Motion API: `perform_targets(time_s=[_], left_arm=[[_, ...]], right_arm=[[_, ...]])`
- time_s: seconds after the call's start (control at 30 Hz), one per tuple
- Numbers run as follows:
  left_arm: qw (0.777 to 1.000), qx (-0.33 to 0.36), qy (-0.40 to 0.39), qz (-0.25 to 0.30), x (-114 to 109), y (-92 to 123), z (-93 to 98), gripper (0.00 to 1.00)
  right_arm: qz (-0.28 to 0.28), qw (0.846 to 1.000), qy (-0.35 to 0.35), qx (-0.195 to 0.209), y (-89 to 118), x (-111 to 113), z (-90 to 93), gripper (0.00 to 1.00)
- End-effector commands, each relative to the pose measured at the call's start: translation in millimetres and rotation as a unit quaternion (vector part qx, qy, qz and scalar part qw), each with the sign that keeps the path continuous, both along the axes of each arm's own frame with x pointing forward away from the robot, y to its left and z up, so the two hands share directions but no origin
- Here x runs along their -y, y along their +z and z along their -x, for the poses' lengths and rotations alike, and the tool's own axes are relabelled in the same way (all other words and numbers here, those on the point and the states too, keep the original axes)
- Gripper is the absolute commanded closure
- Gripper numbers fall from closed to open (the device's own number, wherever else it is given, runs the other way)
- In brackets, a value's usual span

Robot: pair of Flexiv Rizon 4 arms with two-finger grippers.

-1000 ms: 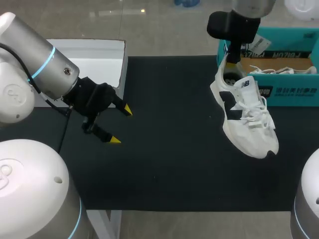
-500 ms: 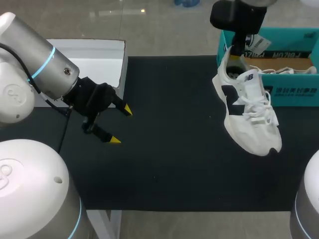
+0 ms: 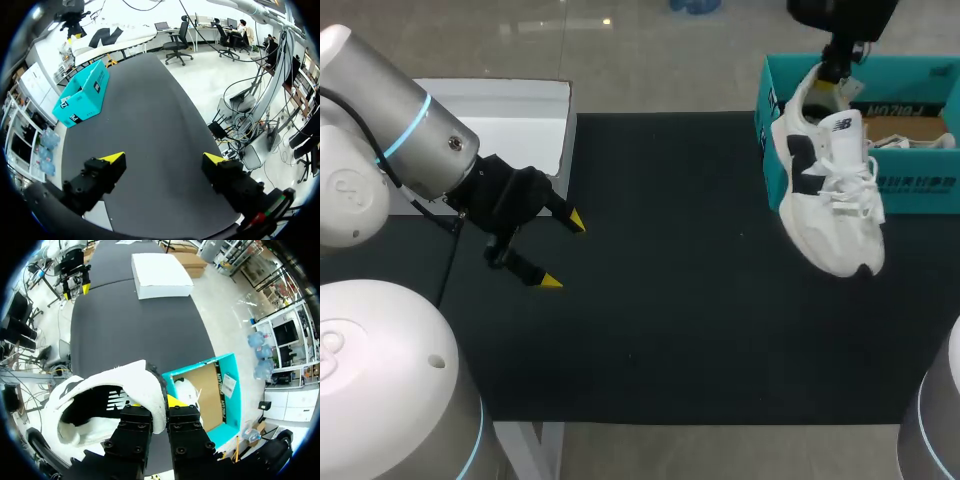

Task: Take the shoe out of the shoebox, open the shoe tongue, remove and reinsert the insole, then place the shoe into the shoebox

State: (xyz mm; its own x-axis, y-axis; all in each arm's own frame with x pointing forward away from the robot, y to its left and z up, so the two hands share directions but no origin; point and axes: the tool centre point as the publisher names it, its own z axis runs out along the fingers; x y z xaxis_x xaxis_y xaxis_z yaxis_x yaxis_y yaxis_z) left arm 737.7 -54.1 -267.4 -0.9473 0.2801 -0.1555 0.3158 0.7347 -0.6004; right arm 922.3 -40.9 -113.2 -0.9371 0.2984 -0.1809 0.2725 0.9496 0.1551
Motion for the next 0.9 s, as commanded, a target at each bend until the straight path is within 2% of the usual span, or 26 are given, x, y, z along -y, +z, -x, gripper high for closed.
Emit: perform_targets(time_s=[0.03, 0.13, 0.27, 0.47, 0.73, 0.9], left_arm=[[1.000, 0.000, 0.000, -0.002, 1, -1, -0.3, 0.00], [1.000, 0.000, 0.000, -0.002, 1, -1, -0.3, 0.00], [1.000, 0.000, 0.000, -0.002, 1, -1, -0.3, 0.00], [1.000, 0.000, 0.000, -0.002, 1, -1, -0.3, 0.00], [1.000, 0.000, 0.000, -0.002, 1, -1, -0.3, 0.00], [1.000, 0.000, 0.000, -0.002, 1, -1, -0.3, 0.00]], right_arm=[[-0.050, 0.999, 0.008, -0.006, -2, 52, -31.5, 1.00], [-0.044, 0.999, 0.006, -0.009, -3, 80, -58.3, 1.00], [-0.052, 0.998, 0.002, -0.022, -2, 105, -85.2, 1.00], [-0.028, 0.999, -0.005, -0.044, -10, 138, -128.5, 1.00], [0.007, 0.998, -0.007, -0.059, -12, 160, -183.9, 1.00], [0.018, 0.998, -0.006, -0.055, -5, 170, -209.9, 1.00]])
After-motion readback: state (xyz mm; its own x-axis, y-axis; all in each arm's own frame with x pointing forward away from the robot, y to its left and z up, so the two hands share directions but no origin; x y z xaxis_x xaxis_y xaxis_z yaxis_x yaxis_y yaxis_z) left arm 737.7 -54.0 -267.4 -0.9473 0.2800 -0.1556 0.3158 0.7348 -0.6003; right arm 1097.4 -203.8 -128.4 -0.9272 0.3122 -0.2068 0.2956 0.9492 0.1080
